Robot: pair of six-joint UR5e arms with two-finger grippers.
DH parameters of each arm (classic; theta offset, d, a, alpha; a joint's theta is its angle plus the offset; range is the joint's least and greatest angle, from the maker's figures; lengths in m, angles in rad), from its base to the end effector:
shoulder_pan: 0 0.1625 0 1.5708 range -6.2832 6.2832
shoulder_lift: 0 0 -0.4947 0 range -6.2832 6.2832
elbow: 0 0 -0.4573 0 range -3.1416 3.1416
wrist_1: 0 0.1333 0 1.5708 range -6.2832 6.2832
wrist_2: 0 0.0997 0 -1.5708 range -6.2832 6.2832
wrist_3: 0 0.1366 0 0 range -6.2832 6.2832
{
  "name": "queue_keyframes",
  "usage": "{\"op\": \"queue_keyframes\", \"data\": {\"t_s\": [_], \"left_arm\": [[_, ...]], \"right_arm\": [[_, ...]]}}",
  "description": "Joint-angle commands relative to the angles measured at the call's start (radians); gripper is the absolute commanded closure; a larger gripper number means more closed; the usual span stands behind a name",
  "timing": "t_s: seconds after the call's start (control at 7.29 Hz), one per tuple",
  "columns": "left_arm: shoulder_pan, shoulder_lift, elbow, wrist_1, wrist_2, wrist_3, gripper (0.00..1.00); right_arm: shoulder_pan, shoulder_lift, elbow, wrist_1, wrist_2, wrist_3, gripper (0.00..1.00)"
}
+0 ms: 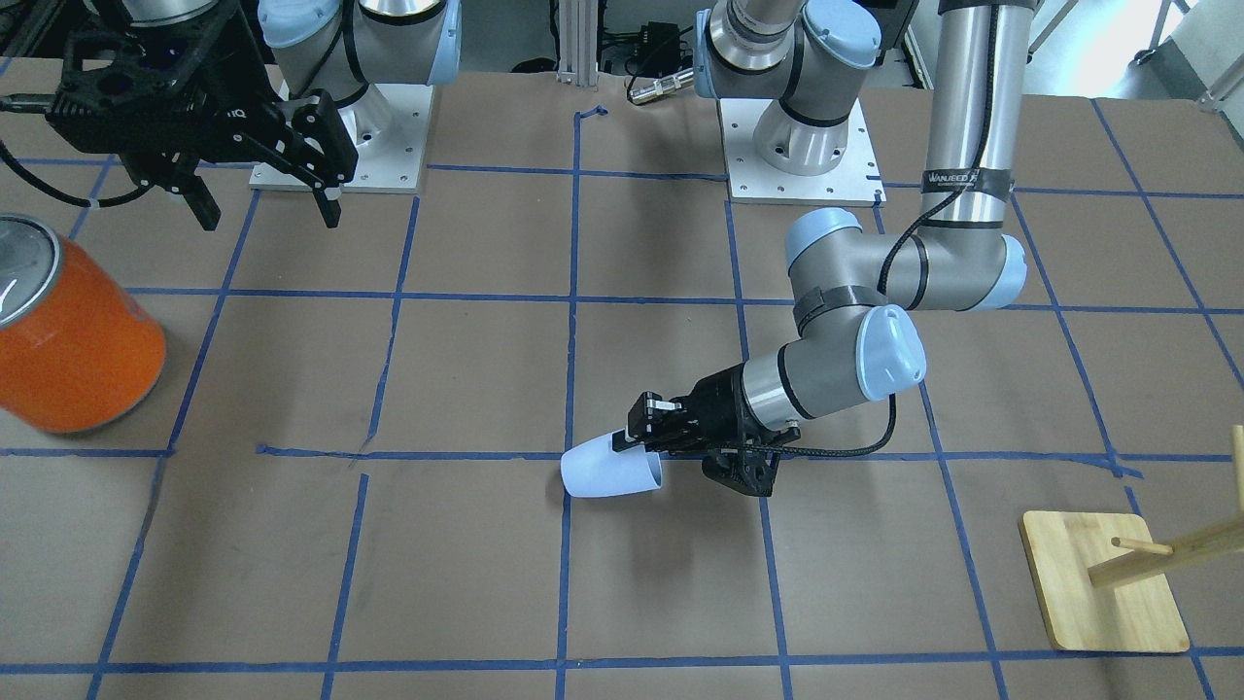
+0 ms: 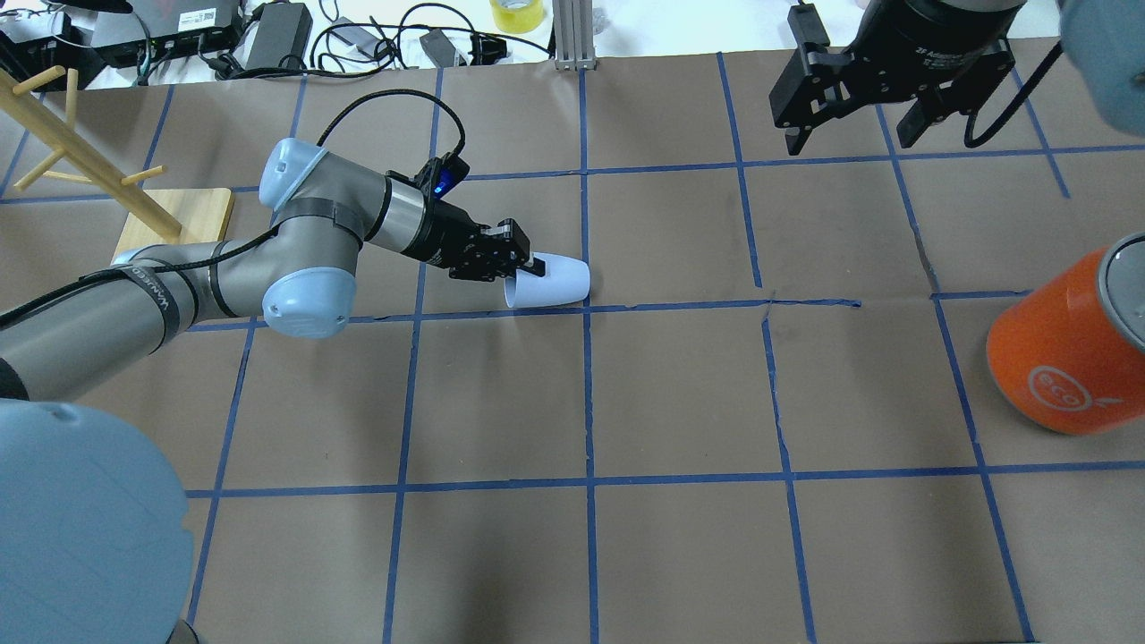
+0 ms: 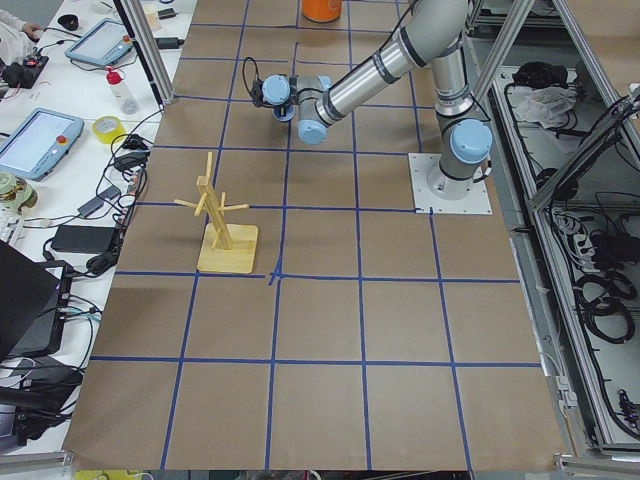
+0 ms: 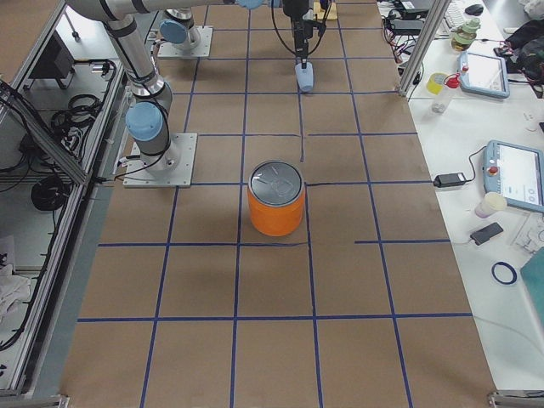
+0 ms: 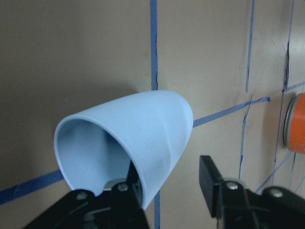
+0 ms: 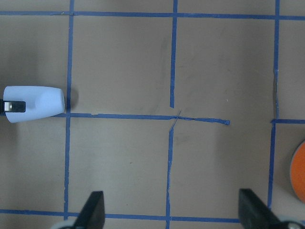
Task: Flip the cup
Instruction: 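Lift the cup with the left gripper and rotate it mouth up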
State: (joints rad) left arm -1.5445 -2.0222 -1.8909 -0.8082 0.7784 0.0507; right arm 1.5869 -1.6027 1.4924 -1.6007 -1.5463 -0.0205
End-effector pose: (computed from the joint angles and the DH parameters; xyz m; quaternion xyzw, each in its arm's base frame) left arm -0.2136 -0.6483 0.1920 -0.0095 -0.9225 0.0107 0.3858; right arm 0.1456 -0.5543 0.5860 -0.0191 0.9973 -0.0701 0.0121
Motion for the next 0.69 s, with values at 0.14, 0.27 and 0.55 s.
{"op": "queue_keyframes", "data": {"t_s": [0.14,0.27,0.55], "left_arm": [[-0.005,0.022,0.028,0.006,-0.002,-0.083,1.0],[-0.008,0.042,0.068,0.001,0.002,-0.113,1.0],[-0.011,0.083,0.118,-0.02,0.139,-0.14,1.0]], "right_arm": [[0.001,0.0,-0.006,-0.001,0.0,-0.001,0.0],[0.004,0.0,-0.003,-0.001,0.0,-0.001,0.0],[0.004,-0.002,-0.001,0.001,0.0,-0.001,0.0]]}}
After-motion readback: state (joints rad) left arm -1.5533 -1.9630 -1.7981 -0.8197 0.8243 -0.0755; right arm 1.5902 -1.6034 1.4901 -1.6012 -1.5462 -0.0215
